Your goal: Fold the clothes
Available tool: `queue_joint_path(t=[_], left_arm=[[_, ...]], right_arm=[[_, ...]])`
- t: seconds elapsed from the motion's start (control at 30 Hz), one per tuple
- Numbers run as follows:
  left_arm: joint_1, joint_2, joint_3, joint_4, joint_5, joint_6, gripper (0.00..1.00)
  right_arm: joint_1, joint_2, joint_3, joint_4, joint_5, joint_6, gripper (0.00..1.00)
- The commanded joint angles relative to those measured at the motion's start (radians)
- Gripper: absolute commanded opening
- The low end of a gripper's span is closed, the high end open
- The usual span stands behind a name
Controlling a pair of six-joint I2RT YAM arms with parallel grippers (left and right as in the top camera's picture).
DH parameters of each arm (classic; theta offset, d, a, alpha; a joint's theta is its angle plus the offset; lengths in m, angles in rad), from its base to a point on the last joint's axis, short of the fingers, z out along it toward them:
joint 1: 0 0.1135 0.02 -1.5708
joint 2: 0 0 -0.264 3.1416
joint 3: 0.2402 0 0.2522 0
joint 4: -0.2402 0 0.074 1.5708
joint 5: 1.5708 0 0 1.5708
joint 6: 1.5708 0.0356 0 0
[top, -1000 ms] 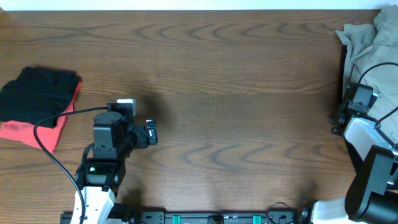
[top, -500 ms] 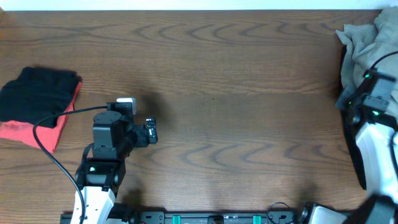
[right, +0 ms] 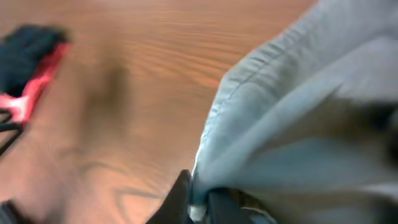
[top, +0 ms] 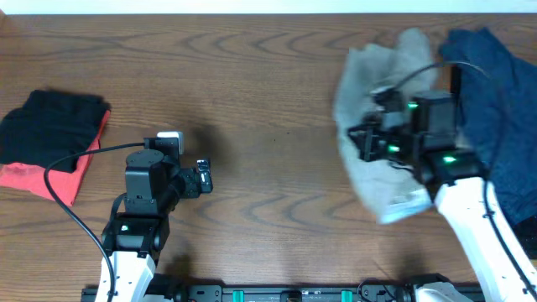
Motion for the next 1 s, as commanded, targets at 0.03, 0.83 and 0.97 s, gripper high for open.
queue_joint_path(t=[0.03,0.83,0.97], left_arm=[[-0.002,0.000,0.019,0.020,0.014,-0.010,0.98],[-0.261,0.416,0.015,0.248,0.462,-0.381,0.96],[-0.373,0.549,0.015,0.340,0.462,-0.475,0.80]], right_arm=[[0.106,0.010,0.002,0.077,0.081,0.003,0.30],[-0.132,0.010,0.002,-0.250,0.636,0.048,0.99],[-0.145,0.010,0.002,-0.255,0.636,0.048,0.99]])
